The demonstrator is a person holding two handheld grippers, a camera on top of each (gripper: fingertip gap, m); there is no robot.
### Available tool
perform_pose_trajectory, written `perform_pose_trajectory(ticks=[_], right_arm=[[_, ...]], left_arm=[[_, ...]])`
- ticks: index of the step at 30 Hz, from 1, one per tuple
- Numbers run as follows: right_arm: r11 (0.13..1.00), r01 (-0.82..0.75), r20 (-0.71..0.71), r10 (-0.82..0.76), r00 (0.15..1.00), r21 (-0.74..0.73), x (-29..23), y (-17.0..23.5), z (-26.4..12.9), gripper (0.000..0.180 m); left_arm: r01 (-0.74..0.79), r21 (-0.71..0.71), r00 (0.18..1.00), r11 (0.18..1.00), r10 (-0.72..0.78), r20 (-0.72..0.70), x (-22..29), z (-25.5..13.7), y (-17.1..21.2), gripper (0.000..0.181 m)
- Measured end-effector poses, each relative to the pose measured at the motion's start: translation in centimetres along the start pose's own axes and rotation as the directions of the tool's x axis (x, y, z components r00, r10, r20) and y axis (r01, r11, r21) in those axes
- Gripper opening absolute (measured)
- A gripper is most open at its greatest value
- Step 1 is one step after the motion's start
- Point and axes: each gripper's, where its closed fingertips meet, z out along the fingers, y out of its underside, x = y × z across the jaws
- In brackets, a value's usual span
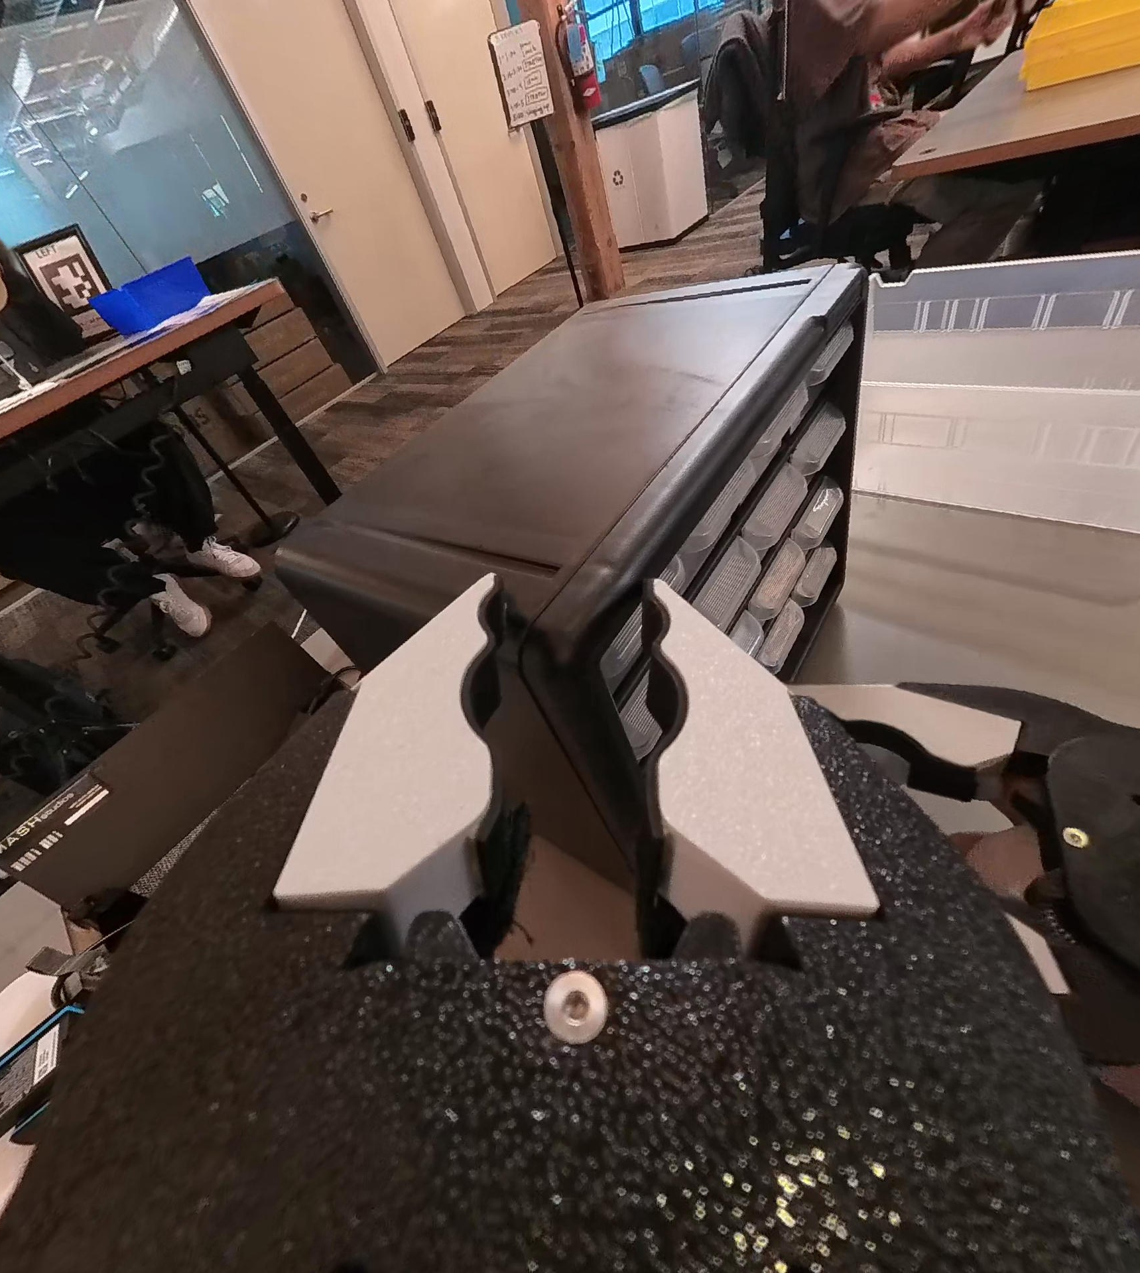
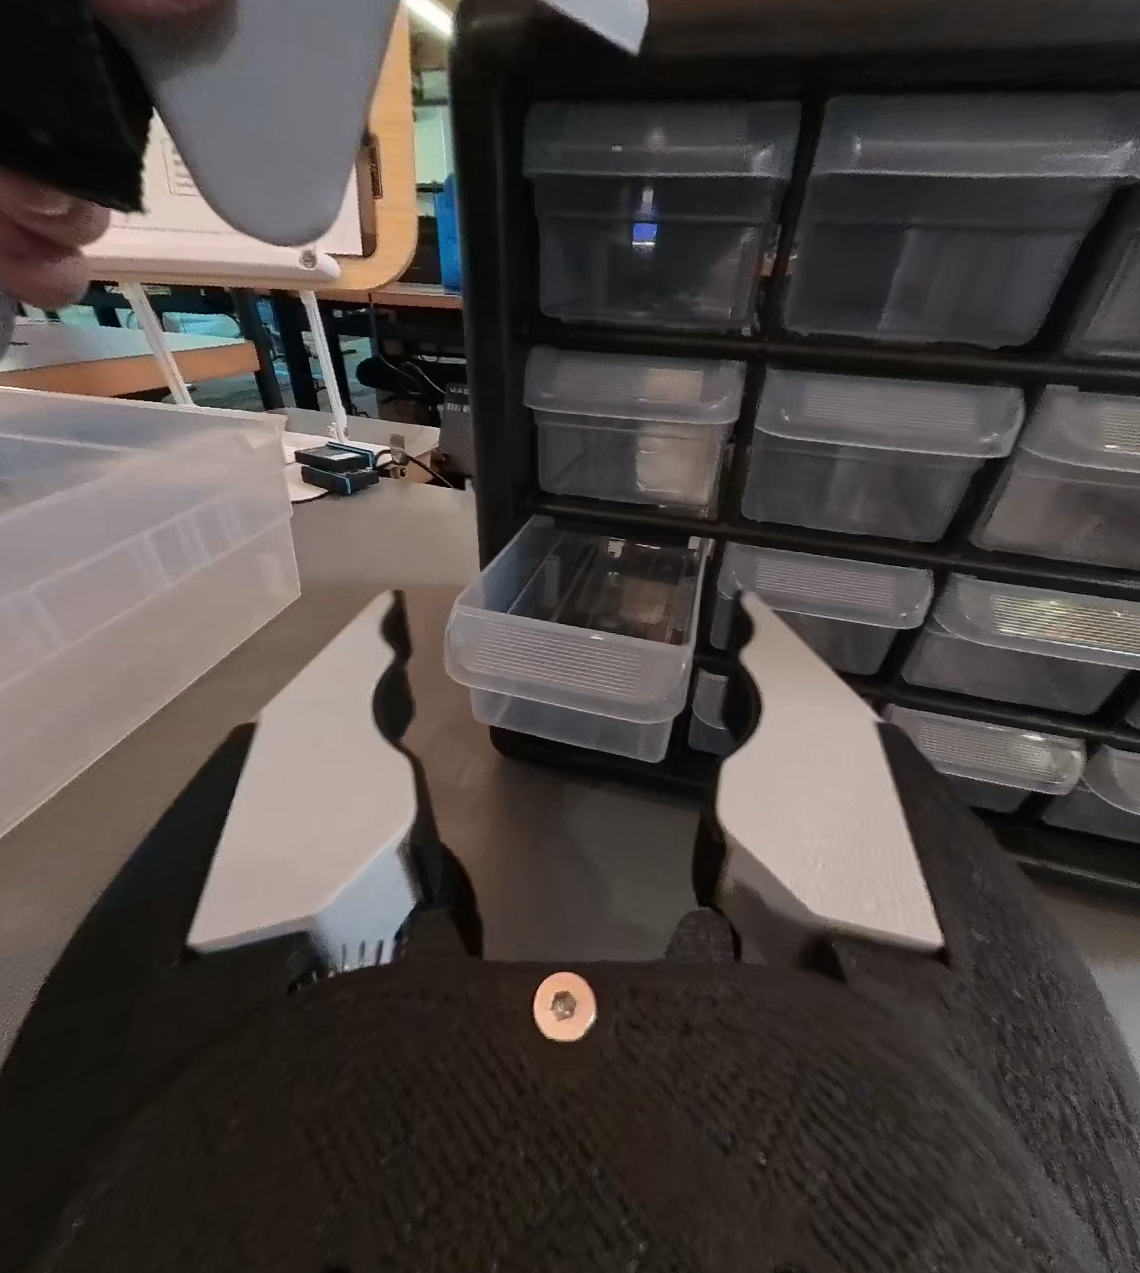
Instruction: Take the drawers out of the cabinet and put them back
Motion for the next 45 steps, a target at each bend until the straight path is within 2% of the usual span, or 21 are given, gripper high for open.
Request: perform_pose_trajectory(ticks=[2, 3, 8, 18, 24, 33, 38, 45], right_arm=[[1.000, -0.007, -0.021, 0.007, 1.000, 0.001, 0.3, 0.0, 0.0, 0.072], [1.000, -0.021, -0.022, 0.021, 1.000, -0.006, 0.4, 0.1, -0.1, 0.068], [0.998, -0.039, 0.004, 0.039, 0.999, -0.040, 0.3, 0.4, -1.5, 0.067], [0.993, -0.072, 0.112, 0.082, 0.990, -0.094, 0.0, 0.7, -8.2, 0.067], [0.981, -0.072, 0.147, 0.099, 0.984, -0.178, 0.9, 1.5, -10.7, 0.067], [0.969, -0.144, 0.116, 0.170, 0.979, -0.201, 0.3, 0.6, -11.4, 0.067], [0.944, -0.222, 0.177, 0.268, 0.947, -0.245, 1.7, -2.4, -11.2, 0.067], [0.918, -0.160, 0.234, 0.256, 0.938, -0.364, 2.3, -3.4, -11.1, 0.067]], left_arm=[[-0.001, 0.001, 1.000, 1.000, 0.001, -0.001, 0.0, 0.0, 0.0, 0.038], [0.000, 0.000, 1.000, 1.000, 0.000, -0.002, 0.0, 0.0, 0.0, 0.038], [0.000, 0.002, 1.000, 1.000, 0.000, -0.004, 0.0, 0.0, 0.0, 0.038], [0.001, 0.008, 1.000, 1.000, -0.001, -0.009, 0.0, 0.0, 0.0, 0.037], [-0.003, 0.040, 0.992, 0.999, 0.008, -0.129, 2.2, 0.0, -0.7, 0.039], [-0.010, 0.037, 0.988, 0.999, 0.015, -0.153, 3.0, 0.3, -1.0, 0.039], [-0.011, 0.036, 0.988, 0.999, 0.016, -0.153, 3.0, 0.3, -1.0, 0.039], [-0.013, 0.039, 0.987, 0.999, 0.019, -0.162, 3.2, 0.4, -1.1, 0.039]])
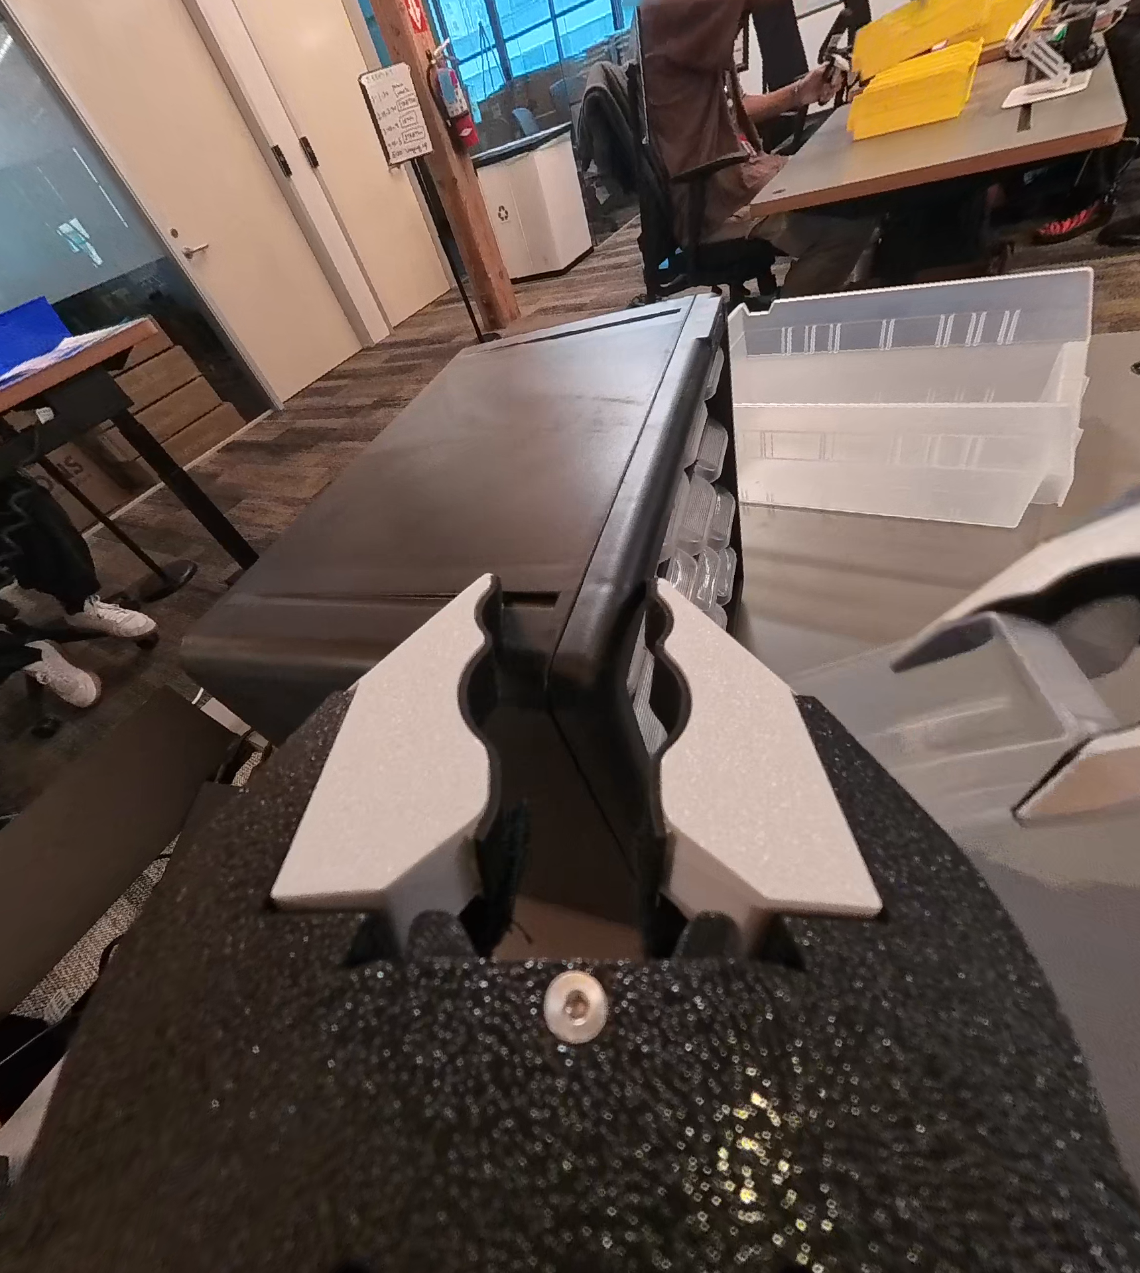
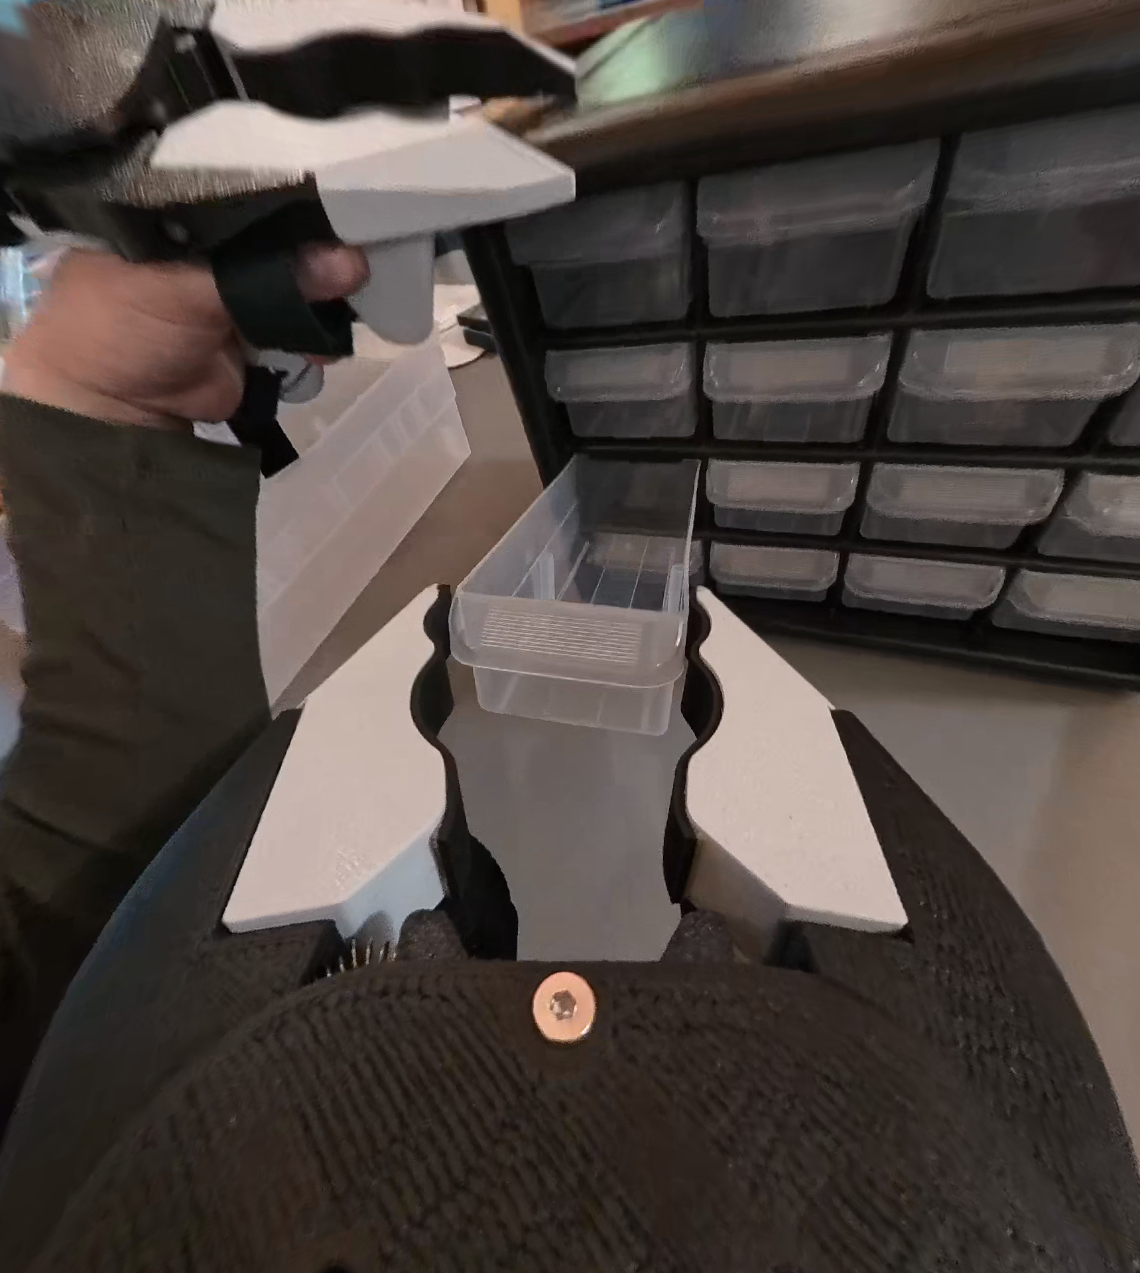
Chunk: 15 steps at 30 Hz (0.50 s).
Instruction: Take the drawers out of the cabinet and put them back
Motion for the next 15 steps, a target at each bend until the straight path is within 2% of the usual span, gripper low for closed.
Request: perform_pose_trajectory(ticks=[3, 6, 8, 11, 15], right_arm=[[0.999, 0.036, 0.021, -0.035, 0.999, -0.040, 0.2, -2.2, -0.2, 0.067], [0.996, 0.086, 0.016, -0.086, 0.996, 0.002, -0.3, -5.1, -1.0, 0.066], [0.992, 0.127, 0.001, -0.127, 0.992, 0.008, -0.4, -5.4, -1.5, 0.066], [0.992, 0.125, 0.039, -0.125, 0.991, -0.009, -0.7, -3.3, -1.6, 0.066], [0.994, 0.100, 0.106, -0.095, 0.990, -0.043, -0.6, 1.9, -1.8, 0.067]], left_arm=[[-0.003, -0.001, 1.000, 1.000, 0.003, -0.003, 0.1, 0.1, 0.0, 0.039], [-0.007, -0.004, 1.000, 1.000, 0.007, -0.001, 0.2, 0.1, -0.1, 0.039], [-0.005, -0.001, 1.000, 1.000, 0.005, -0.003, 0.2, 0.1, -0.1, 0.039], [-0.003, 0.003, 1.000, 1.000, 0.003, -0.006, 0.2, 0.1, -0.1, 0.039], [-0.004, 0.005, 1.000, 1.000, 0.004, -0.006, 0.2, 0.1, -0.1, 0.039]])
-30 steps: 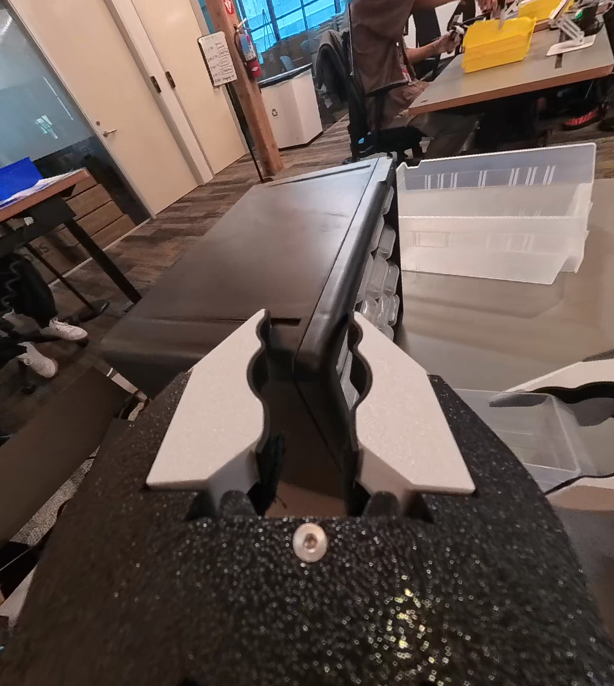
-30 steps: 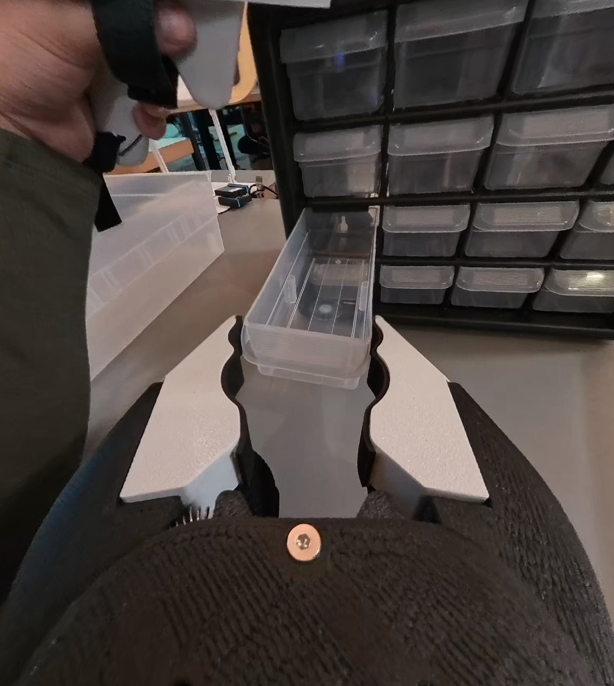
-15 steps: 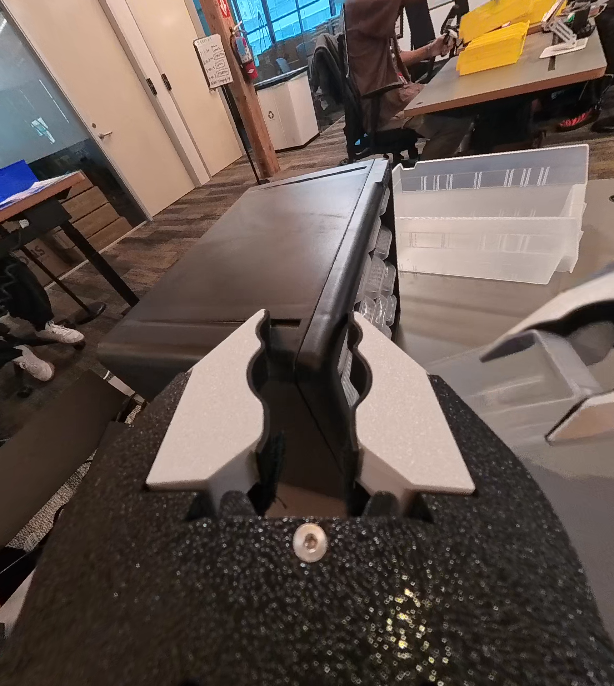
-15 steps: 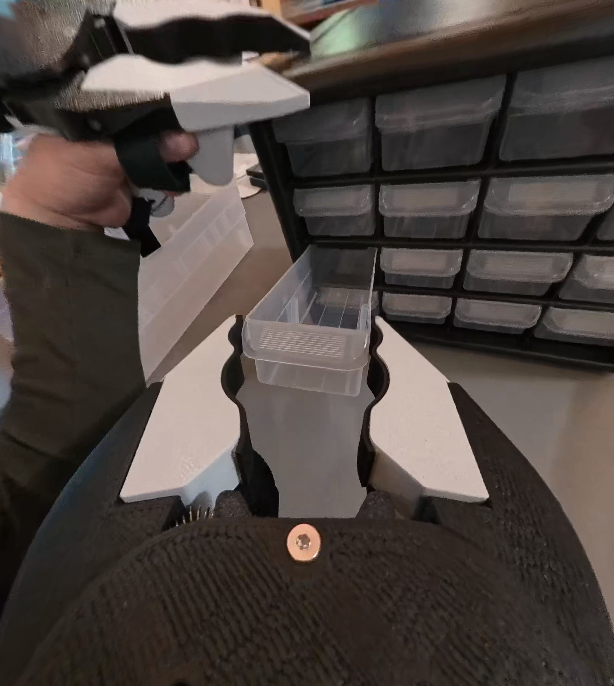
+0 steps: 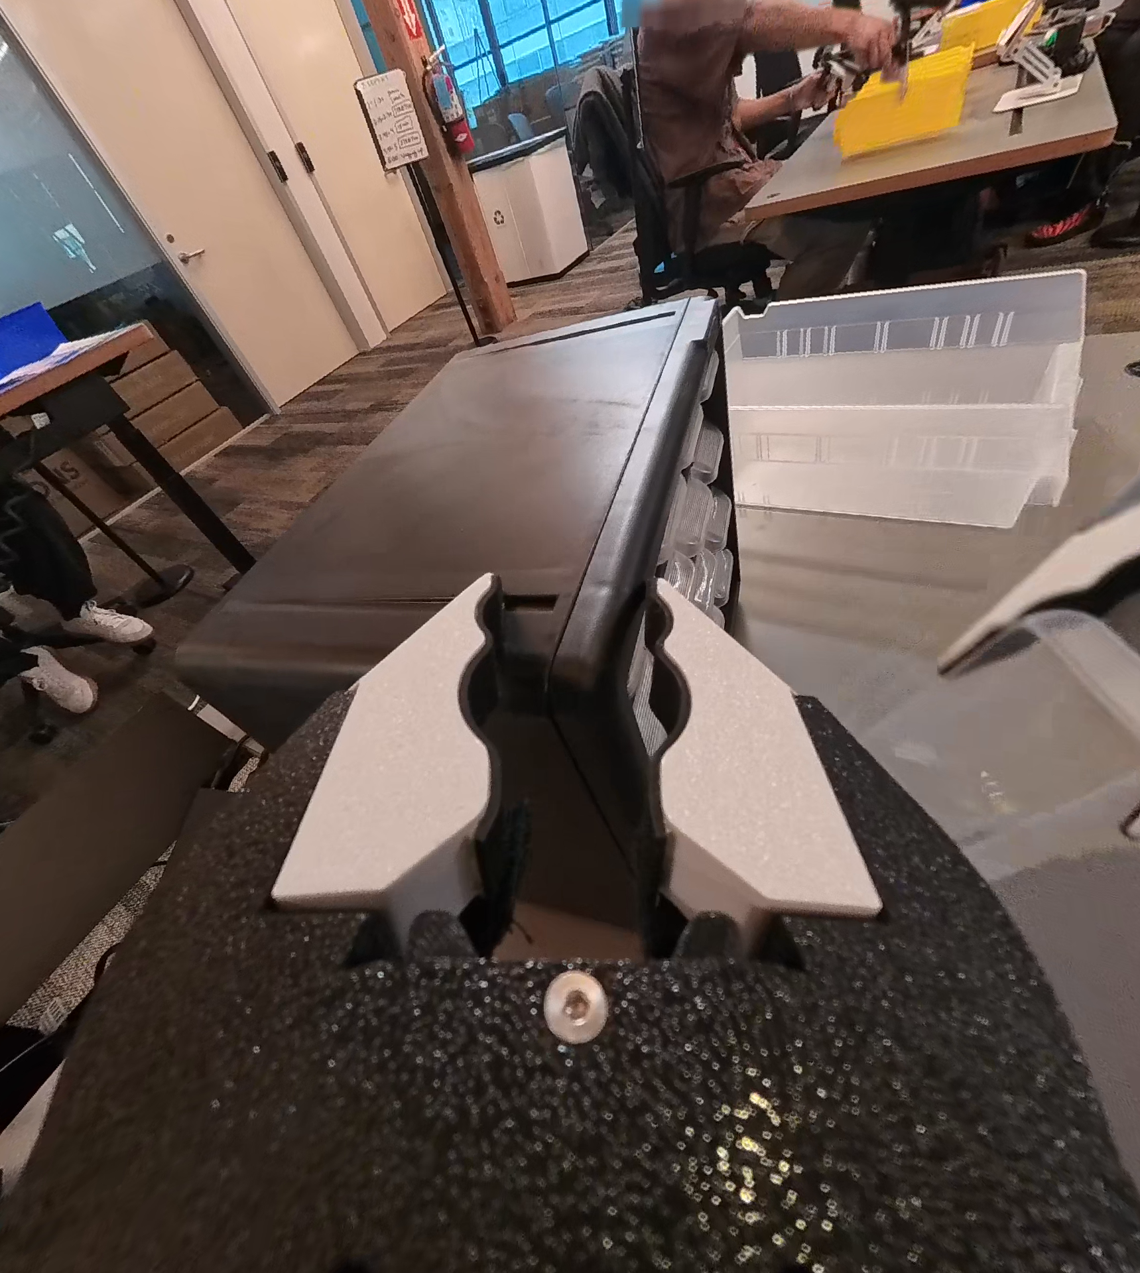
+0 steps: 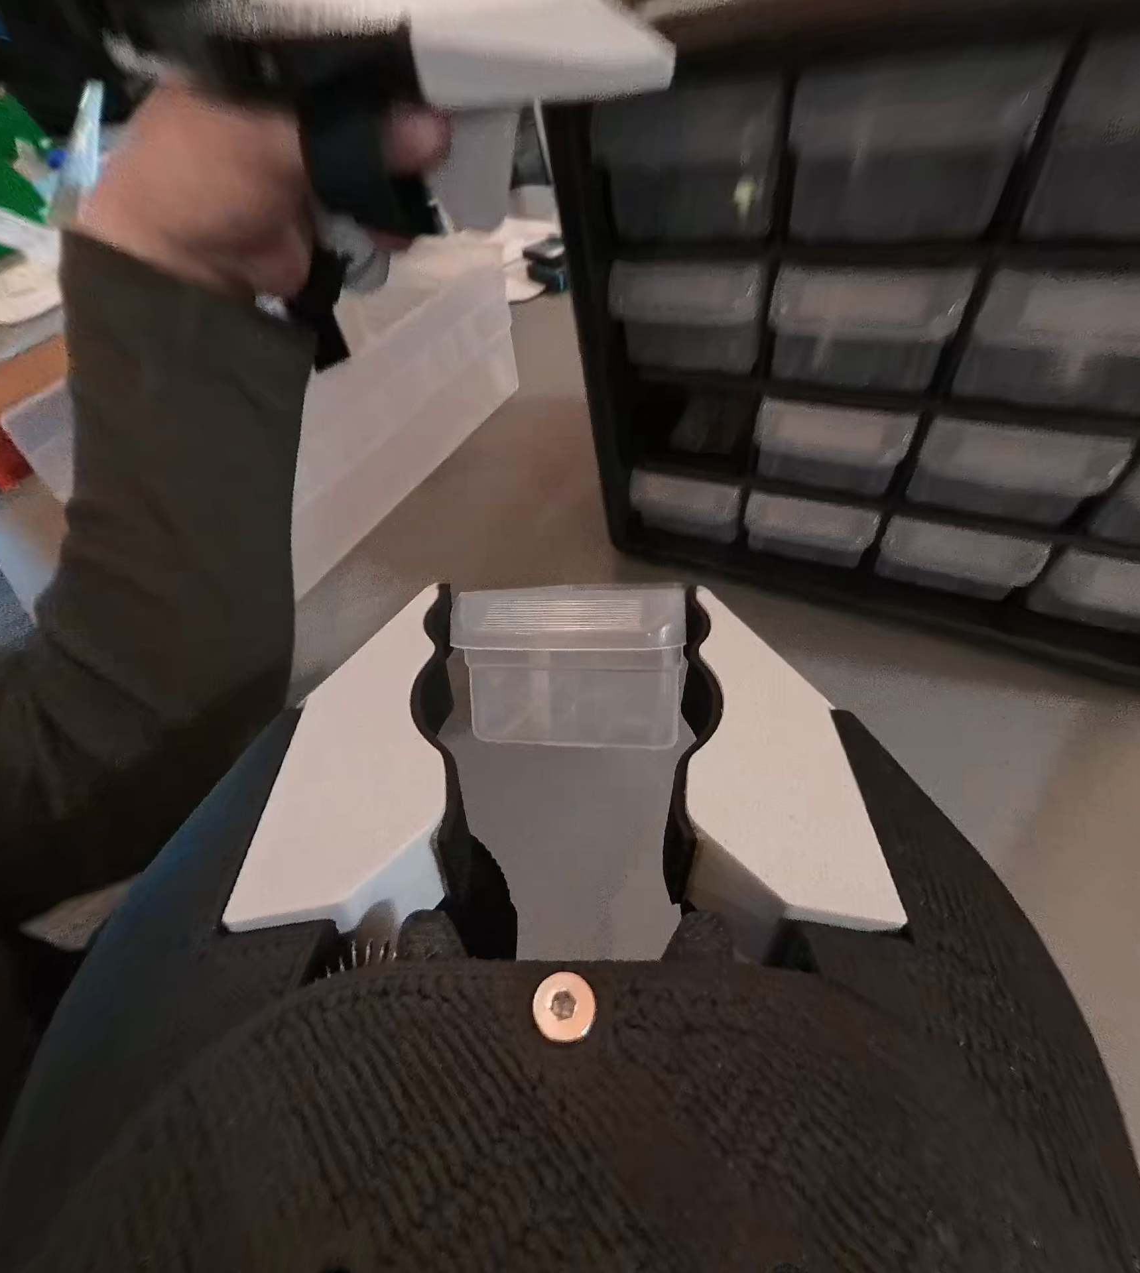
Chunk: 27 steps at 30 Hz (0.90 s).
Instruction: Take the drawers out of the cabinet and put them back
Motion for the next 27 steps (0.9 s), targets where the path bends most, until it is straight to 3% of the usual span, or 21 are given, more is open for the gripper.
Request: perform_pose_trajectory(ticks=[5, 12, 14, 16, 18, 24, 27], right_arm=[[1.000, -0.001, -0.006, 0.000, 1.000, -0.030, 0.4, 4.7, -1.7, 0.067], [0.963, -0.113, -0.054, 0.102, 0.993, -0.244, 2.6, 10.9, -3.1, 0.068], [0.961, -0.116, -0.078, 0.099, 0.992, -0.251, 3.0, 10.9, -3.3, 0.091], [0.967, -0.081, -0.103, 0.058, 0.993, -0.242, 3.2, 10.1, -3.6, 0.098], [0.969, -0.031, -0.118, 0.002, 0.993, -0.244, 3.1, 9.2, -3.5, 0.096], [0.941, 0.027, -0.049, -0.046, 0.998, -0.337, -0.5, 8.5, -0.7, 0.059], [0.908, 0.030, -0.087, -0.073, 0.994, -0.418, -0.1, 9.6, 0.9, 0.057]], left_arm=[[0.000, 0.000, 1.000, 1.000, 0.000, 0.000, 0.0, 0.0, 0.0, 0.039], [0.002, 0.004, 1.000, 1.000, -0.002, -0.001, 0.0, 0.0, 0.0, 0.039], [0.002, 0.005, 1.000, 1.000, -0.002, -0.002, 0.0, 0.0, 0.0, 0.039], [0.003, 0.006, 1.000, 1.000, -0.003, -0.002, 0.0, 0.0, 0.0, 0.039], [0.004, 0.007, 1.000, 1.000, -0.004, -0.003, 0.0, 0.0, 0.0, 0.039], [0.003, 0.006, 1.000, 1.000, -0.003, -0.004, 0.0, 0.0, 0.0, 0.039], [0.002, 0.005, 1.000, 1.000, -0.002, -0.003, 0.0, 0.0, 0.0, 0.039]])
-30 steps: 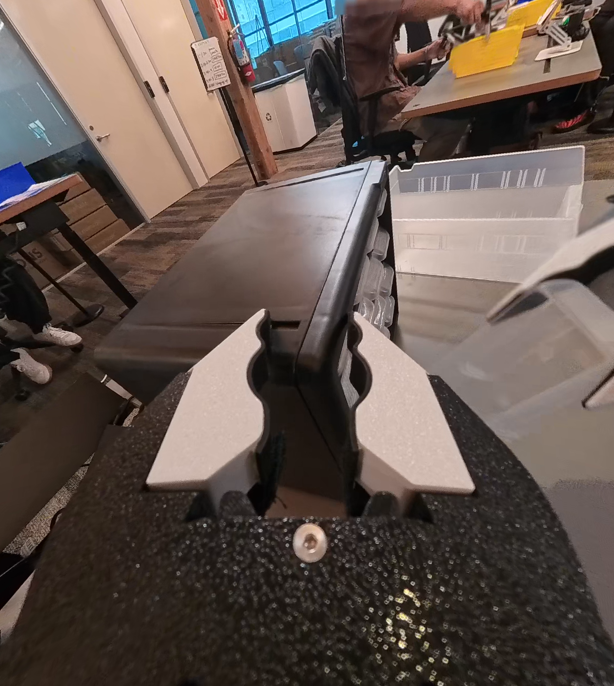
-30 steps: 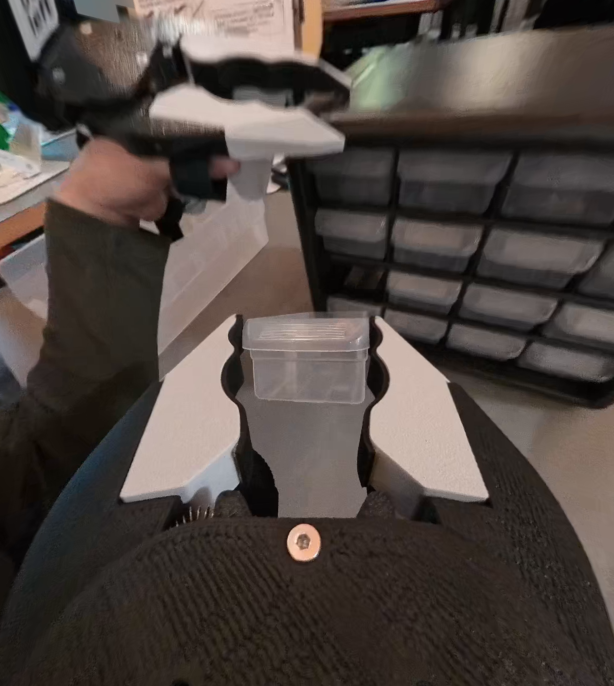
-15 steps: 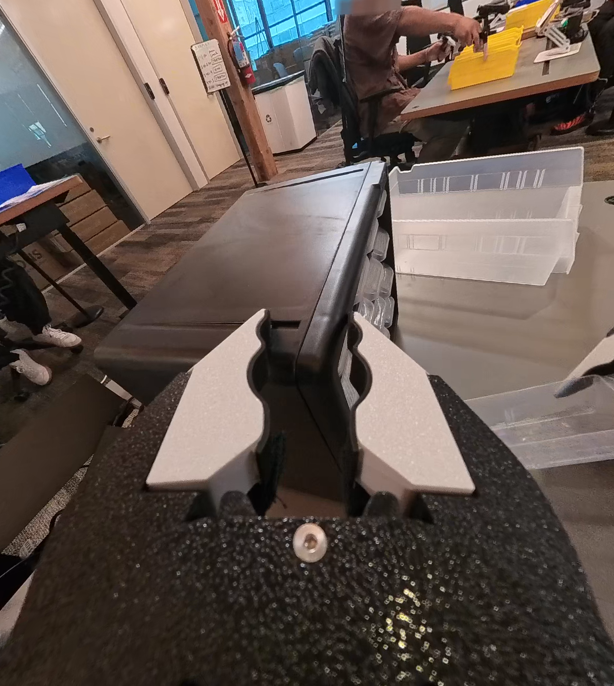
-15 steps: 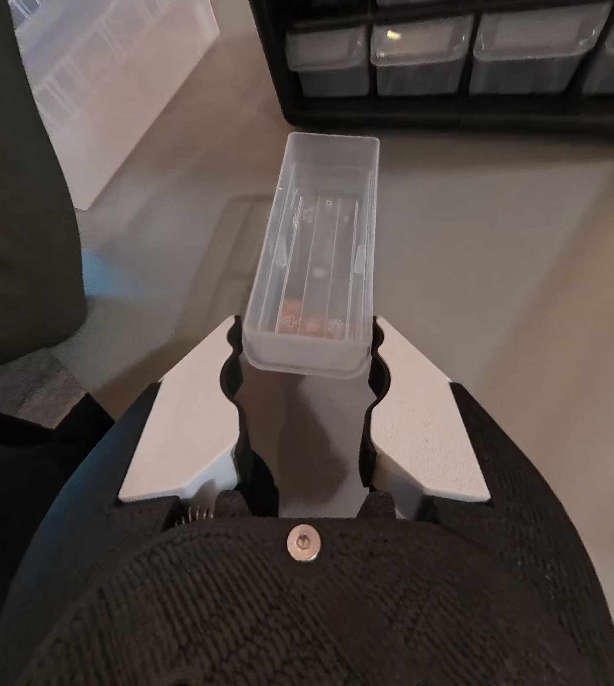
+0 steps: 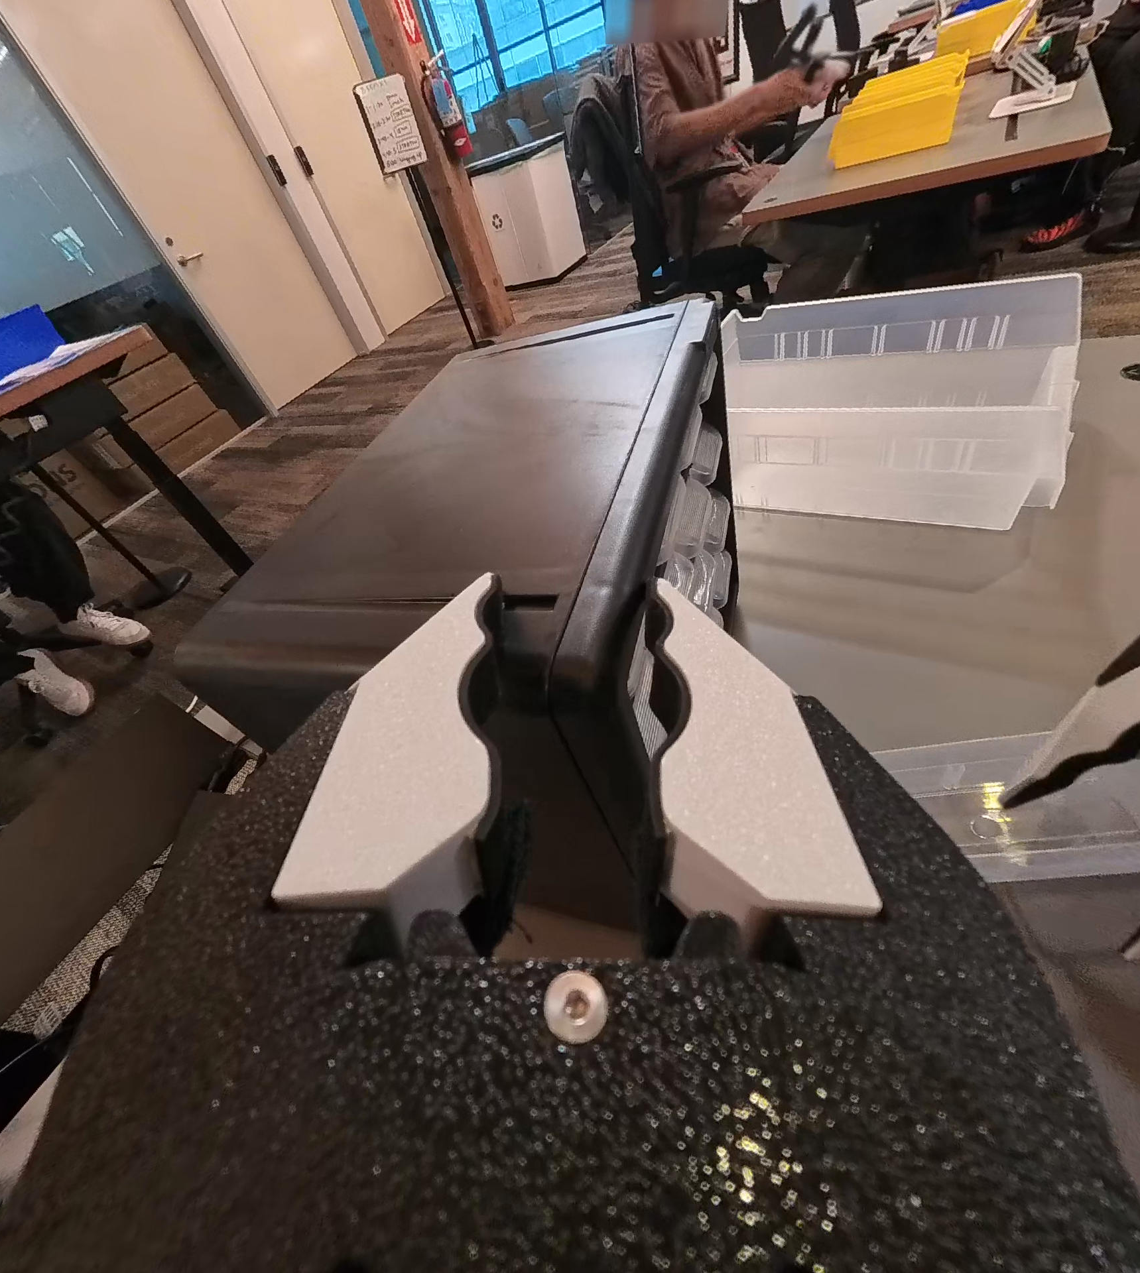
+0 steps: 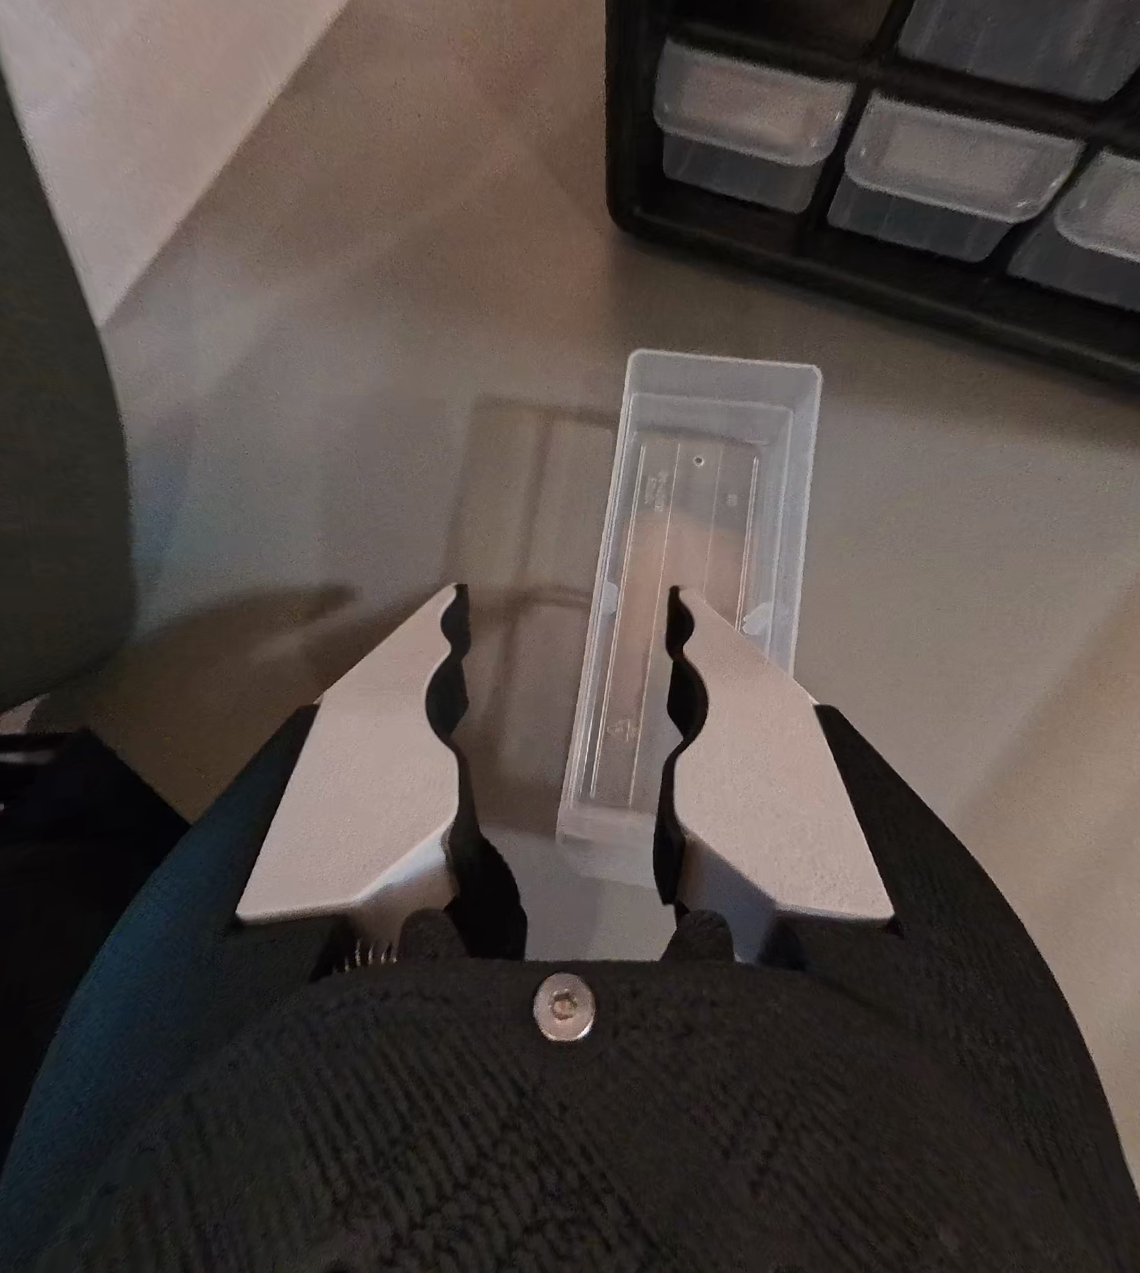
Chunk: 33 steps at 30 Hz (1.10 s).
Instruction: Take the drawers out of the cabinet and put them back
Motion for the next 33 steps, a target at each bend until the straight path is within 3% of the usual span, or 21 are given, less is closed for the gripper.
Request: perform_pose_trajectory(ticks=[4, 6, 10, 13, 17, 21, 25, 28, 33], right_arm=[[0.993, 0.084, -0.087, -0.091, 0.992, -0.083, 1.1, 0.7, 1.1, 0.034], [0.984, 0.132, -0.091, -0.143, 0.986, -0.116, 1.2, 1.1, 1.2, 0.009], [0.977, 0.202, -0.094, -0.208, 0.973, -0.073, 2.1, 0.5, -0.3, 0.003], [0.979, 0.201, -0.139, -0.195, 0.971, 0.033, 5.0, -1.2, -4.0, 0.003], [0.968, 0.175, -0.272, -0.122, 0.955, 0.182, 12.5, -4.2, -11.8, 0.003], [0.974, 0.216, -0.446, -0.165, 0.879, 0.066, 23.8, -4.5, -17.2, 0.003], [0.974, 0.162, -0.312, -0.206, 0.927, -0.159, 32.4, -1.2, -14.8, 0.003], [0.915, 0.274, -0.120, -0.320, 0.940, -0.296, 35.5, 1.5, -11.5, 0.003], [0.824, 0.487, 0.193, -0.449, 0.873, -0.290, 36.2, 2.9, -7.8, 0.003]], left_arm=[[0.000, 0.002, 1.000, 1.000, 0.000, -0.002, 0.0, 0.0, 0.0, 0.039], [0.001, 0.003, 1.000, 1.000, -0.001, -0.003, 0.0, 0.0, 0.0, 0.039], [0.003, 0.005, 1.000, 1.000, -0.003, -0.005, 0.0, 0.0, 0.0, 0.039], [0.003, 0.004, 1.000, 1.000, -0.003, -0.004, 0.0, 0.0, 0.0, 0.039], [0.004, 0.005, 1.000, 1.000, -0.004, -0.003, 0.0, 0.0, 0.0, 0.039], [0.007, 0.007, 1.000, 1.000, -0.007, -0.004, 0.0, 0.0, 0.0, 0.039], [0.008, 0.005, 1.000, 1.000, -0.008, -0.002, 0.0, 0.0, 0.0, 0.039], [0.008, 0.002, 1.000, 1.000, -0.008, -0.001, 0.0, 0.0, 0.0, 0.039], [0.011, -0.001, 1.000, 1.000, -0.011, 0.003, 0.0, 0.1, 0.0, 0.039]])
